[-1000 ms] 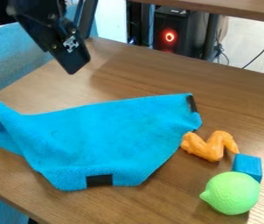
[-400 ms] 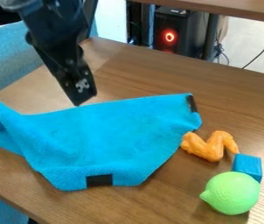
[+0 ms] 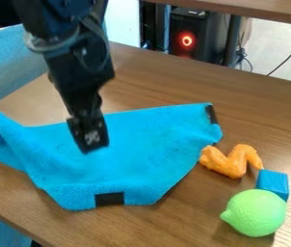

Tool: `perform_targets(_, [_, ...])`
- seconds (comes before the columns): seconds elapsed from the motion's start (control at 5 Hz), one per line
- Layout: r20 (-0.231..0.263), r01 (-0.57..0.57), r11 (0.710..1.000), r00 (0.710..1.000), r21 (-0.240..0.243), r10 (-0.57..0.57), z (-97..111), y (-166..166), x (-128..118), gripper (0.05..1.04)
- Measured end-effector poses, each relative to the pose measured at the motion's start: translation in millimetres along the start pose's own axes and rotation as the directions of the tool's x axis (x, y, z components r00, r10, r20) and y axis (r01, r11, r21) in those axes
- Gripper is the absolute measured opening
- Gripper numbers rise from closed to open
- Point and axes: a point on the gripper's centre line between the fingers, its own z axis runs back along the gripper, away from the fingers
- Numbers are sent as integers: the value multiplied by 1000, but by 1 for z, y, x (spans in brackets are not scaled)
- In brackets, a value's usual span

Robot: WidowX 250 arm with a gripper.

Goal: Unfold the cloth from top right to left

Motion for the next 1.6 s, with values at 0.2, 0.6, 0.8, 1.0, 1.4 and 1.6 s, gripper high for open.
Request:
perform_targets(0.2, [63, 197, 979, 979, -45, -194, -4, -19, -8, 1000])
perform_targets(0.6, [122, 381, 921, 921, -82, -370, -13, -41, -18, 1000])
perform_targets(0.8, [60, 395, 917, 918, -60, -392, -27, -43, -18, 1000])
perform_targets(1.0, [34, 394, 919, 918, 1, -394, -38, -43, -12, 1000])
perform_targets(1.4, [-17, 359, 933, 933, 19, -358, -62, -38, -5, 1000])
perform_targets(1.6, [-43, 353, 936, 935, -3, -353, -71, -40, -7, 951])
